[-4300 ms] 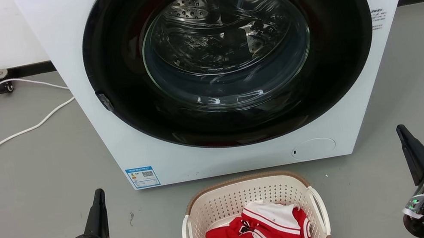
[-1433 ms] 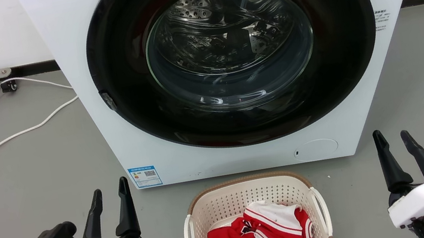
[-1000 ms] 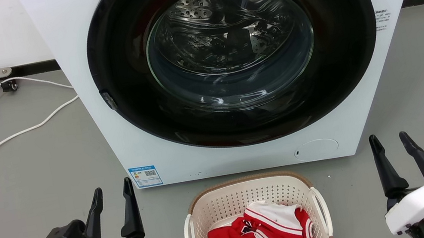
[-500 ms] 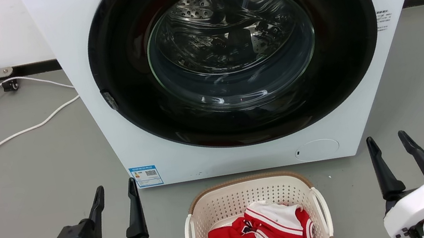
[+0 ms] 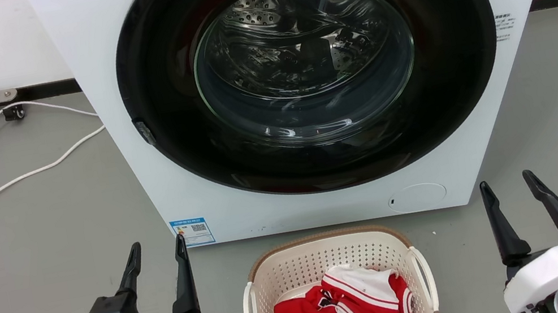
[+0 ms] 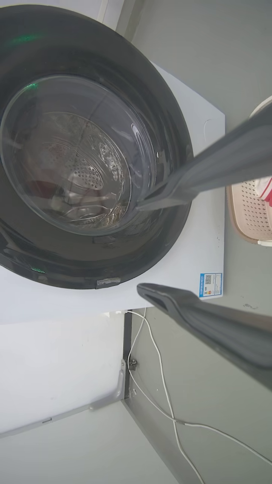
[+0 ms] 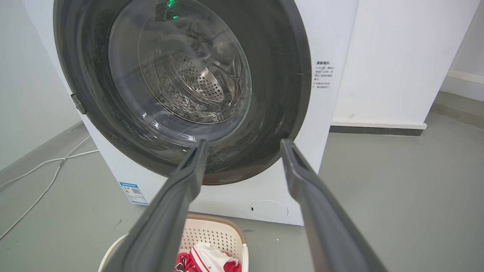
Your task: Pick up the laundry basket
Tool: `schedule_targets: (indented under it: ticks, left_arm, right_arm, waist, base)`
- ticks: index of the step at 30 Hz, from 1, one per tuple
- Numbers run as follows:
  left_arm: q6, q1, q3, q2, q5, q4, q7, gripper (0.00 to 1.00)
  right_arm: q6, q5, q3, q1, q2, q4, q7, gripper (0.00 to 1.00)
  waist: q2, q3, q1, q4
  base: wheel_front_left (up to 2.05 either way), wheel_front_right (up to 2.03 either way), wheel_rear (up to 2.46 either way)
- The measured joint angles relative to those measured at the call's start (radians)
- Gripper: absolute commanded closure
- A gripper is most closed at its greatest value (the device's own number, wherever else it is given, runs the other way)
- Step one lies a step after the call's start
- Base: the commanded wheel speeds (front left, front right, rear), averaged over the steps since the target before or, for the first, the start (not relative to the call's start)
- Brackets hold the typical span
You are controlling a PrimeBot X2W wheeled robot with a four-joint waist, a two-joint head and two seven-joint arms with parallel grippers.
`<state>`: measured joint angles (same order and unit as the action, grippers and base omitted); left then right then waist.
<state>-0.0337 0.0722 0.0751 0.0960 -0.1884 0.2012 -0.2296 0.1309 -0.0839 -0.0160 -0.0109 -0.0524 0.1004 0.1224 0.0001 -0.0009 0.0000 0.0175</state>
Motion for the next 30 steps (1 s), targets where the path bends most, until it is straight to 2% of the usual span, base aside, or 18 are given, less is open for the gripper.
schedule_targets:
  ticks: [18, 30]
  left_arm:
    - [0.002, 0.000, -0.007, -0.008, 0.116, 0.017, -0.030, 0.00]
    - [-0.001, 0.000, -0.020, -0.014, 0.115, 0.026, -0.032, 0.00]
  right_arm:
    - [0.000, 0.086, -0.001, 0.008, 0.000, 0.000, 0.018, 0.00]
    - [0.000, 0.088, -0.001, 0.008, 0.000, 0.009, 0.017, 0.00]
  waist:
    - [0.0000, 0.000, 0.0000, -0.001]
    - [0.0000, -0.001, 0.0000, -0.004]
  base:
    - [0.00, 0.00, 0.00]
    - [0.00, 0.00, 0.00]
